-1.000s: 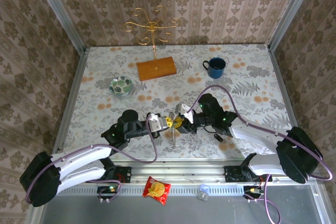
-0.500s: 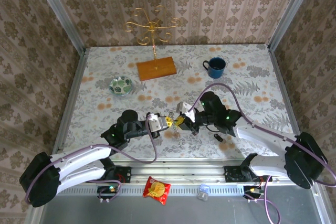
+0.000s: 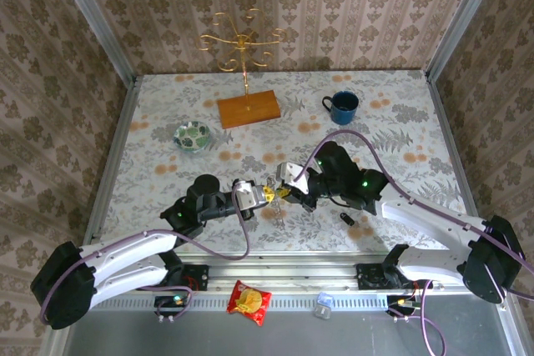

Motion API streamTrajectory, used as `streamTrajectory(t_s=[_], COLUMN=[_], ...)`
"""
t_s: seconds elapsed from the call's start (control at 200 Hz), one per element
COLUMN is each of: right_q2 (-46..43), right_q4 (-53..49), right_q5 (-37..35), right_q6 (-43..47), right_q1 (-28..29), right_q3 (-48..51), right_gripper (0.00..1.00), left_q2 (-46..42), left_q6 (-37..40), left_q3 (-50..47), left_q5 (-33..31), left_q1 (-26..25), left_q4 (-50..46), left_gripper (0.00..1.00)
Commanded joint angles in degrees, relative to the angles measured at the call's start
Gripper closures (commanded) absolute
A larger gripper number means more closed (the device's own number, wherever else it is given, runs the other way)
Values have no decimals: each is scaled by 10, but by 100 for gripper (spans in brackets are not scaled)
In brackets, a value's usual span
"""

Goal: Put the keys on the keyring

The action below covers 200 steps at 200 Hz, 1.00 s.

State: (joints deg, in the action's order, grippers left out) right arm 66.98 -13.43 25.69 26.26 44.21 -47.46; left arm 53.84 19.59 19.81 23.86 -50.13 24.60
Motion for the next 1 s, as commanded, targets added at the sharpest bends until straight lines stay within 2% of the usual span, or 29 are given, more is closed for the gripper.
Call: streamTrajectory(t_s=[0.0,0.05,0.1,0.24,0.32,0.47,0.555,0.695,0.91,0.995], right_q2=[-8,-4,-1,-1,-3,3,10,16,37,46], right_q4=[-35,-44,-53,-65,-60,-75,-88,-80,-64,-26], right_q5=[-28,-43,-58,-78,-84,-102,-112,-112,-95,-68], right_q6=[35,39,43,40,35,18,3,-23,-51,-82], right_q1=[13,15,16,17,17,17,18,20,23,34], right_q3=[-29,-32,-35,-42,-44,-68,-85,-94,-105,-110], right_gripper=[100,100,100,100,100,100,100,100,100,100], left_q2=[-5,-4,-4,-11,-27,-69,-93,-144,-218,-245], left_q6=[10,10,10,7,4,-12,-22,-44,-100,-132], left_q3=[15,15,15,10,1,-32,-45,-57,-37,-45], left_q5=[-5,-6,-8,-24,-39,-71,-120,-257,-467,-517], left_q1=[3,2,2,2,3,3,4,9,39,57], left_q4=[-17,-16,-14,-13,-11,31,57,80,-4,-10], left_gripper=[100,100,95,61,51,44,42,39,36,36])
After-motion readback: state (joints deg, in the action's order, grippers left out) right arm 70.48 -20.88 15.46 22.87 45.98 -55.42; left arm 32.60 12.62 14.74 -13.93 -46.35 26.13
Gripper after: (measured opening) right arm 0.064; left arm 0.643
